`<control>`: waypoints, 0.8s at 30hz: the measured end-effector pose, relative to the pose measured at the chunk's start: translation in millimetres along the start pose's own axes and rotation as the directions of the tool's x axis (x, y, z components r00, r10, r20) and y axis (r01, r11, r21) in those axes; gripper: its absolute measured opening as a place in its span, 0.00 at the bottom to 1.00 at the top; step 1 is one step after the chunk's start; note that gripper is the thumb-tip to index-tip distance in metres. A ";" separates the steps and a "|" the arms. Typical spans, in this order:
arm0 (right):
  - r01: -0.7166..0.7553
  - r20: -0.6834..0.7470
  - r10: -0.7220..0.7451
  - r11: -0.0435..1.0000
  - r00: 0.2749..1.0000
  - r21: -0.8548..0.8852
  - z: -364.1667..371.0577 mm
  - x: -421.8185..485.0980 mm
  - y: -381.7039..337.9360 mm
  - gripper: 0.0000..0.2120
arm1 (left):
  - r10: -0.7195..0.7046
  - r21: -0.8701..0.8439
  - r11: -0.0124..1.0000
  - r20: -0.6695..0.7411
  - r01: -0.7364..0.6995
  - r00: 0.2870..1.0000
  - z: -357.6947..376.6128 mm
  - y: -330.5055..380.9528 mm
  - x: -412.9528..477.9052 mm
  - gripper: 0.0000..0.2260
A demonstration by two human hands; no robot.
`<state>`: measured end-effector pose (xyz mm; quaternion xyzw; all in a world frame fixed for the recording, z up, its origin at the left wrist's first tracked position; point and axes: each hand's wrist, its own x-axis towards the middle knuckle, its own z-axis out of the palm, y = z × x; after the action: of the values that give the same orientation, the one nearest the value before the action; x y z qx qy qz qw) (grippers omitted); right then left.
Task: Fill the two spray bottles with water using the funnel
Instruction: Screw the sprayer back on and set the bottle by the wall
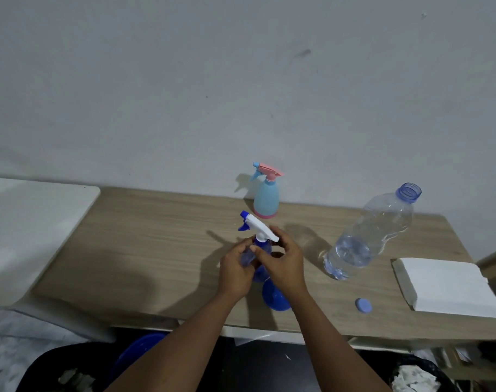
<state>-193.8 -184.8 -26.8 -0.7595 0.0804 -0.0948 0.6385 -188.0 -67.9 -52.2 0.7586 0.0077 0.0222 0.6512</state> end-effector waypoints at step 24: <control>-0.058 -0.114 0.060 0.998 0.992 0.021 4.1 -0.5 3.3 0.15 | -0.075 0.079 0.994 -0.047 0.078 0.996 1.1 -15.2 11.3 0.12</control>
<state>-193.3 -181.4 -30.8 -0.7446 0.1387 -0.1200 0.6419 -176.5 -66.2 -67.2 0.7828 0.0522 0.0137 0.6199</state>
